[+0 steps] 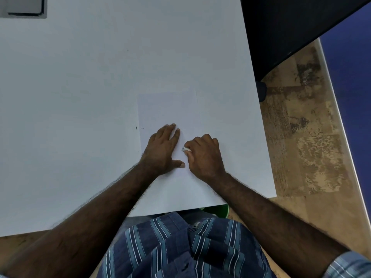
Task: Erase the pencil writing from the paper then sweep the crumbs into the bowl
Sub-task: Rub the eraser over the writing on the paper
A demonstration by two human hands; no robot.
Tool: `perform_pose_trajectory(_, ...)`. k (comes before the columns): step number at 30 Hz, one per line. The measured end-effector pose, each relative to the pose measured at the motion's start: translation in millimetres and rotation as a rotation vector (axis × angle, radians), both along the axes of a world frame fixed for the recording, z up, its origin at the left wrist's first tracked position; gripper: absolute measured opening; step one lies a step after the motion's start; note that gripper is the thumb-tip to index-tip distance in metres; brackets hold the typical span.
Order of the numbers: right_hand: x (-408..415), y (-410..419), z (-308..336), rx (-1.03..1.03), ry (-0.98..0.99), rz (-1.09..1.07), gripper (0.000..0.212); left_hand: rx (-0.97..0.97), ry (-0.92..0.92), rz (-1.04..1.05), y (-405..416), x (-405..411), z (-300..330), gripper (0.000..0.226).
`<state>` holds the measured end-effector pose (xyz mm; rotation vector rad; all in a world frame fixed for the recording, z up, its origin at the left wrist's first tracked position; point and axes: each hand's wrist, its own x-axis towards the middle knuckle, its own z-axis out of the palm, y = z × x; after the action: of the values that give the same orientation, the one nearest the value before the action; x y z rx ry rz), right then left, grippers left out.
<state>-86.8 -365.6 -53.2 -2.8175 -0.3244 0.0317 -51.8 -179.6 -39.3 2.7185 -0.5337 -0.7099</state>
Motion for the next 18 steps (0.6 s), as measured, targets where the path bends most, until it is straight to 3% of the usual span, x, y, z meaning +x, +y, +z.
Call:
perform_pose_trajectory(6,-2,0,-1,0.026,0.010,0.010,0.007,0.052,0.073,0.047,4,15,-2,0.145)
perform_pose_trajectory(12,25,0,1,-0.027,-0.035,0.256,0.013,0.055,0.090,0.073,4,17,-2,0.149)
perform_pose_trajectory(18,78,-15,2,-0.028,-0.103,-0.020,0.012,0.051,0.079,0.078,5,17,0,0.148)
